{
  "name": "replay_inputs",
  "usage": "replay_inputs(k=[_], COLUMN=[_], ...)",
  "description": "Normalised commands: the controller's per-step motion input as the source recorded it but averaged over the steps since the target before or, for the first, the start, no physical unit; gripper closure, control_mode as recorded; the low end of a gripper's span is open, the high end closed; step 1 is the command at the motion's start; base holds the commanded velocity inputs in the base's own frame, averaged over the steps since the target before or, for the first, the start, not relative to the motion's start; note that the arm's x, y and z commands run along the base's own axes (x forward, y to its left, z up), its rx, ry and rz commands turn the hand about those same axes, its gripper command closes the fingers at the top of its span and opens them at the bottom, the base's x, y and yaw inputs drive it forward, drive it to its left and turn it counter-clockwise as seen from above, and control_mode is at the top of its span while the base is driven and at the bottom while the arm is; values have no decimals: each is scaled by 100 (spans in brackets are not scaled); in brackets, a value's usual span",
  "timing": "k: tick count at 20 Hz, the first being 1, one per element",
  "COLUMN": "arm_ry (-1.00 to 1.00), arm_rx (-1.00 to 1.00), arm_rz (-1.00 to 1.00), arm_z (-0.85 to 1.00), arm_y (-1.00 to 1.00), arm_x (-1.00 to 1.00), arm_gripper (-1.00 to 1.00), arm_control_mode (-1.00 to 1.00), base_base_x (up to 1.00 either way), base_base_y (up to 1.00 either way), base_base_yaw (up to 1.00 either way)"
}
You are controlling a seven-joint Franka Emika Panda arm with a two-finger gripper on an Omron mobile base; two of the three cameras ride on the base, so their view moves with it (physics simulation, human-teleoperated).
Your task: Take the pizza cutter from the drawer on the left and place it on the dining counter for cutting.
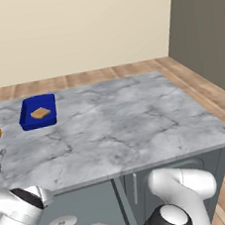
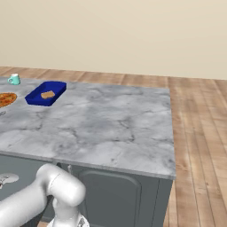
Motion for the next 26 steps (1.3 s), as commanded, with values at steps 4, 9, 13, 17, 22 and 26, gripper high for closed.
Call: replay_inputs(k=[4,9,13,17,22,26], arm_ry=[25,28,13,1,0,0], arm_rx=[25,21,8,0,0,0], arm_rz=[-19,-11,0,0,0,0], arm_z=[-16,-18,-24,-19,-42,-41], arm_y=[8,2,-6,-13,-14,-11], arm_x=[0,-1,6,0,0,1], arm_gripper=[-100,-100,-100,-100,-100,-100], arm_control_mode=[-100,-100,-100,-100,-100,-100], base_base_x=[0,0,0,0,0,0], base_base_y=[0,0,0,0,0,0], base_base_yaw=[0,0,0,0,0,0])
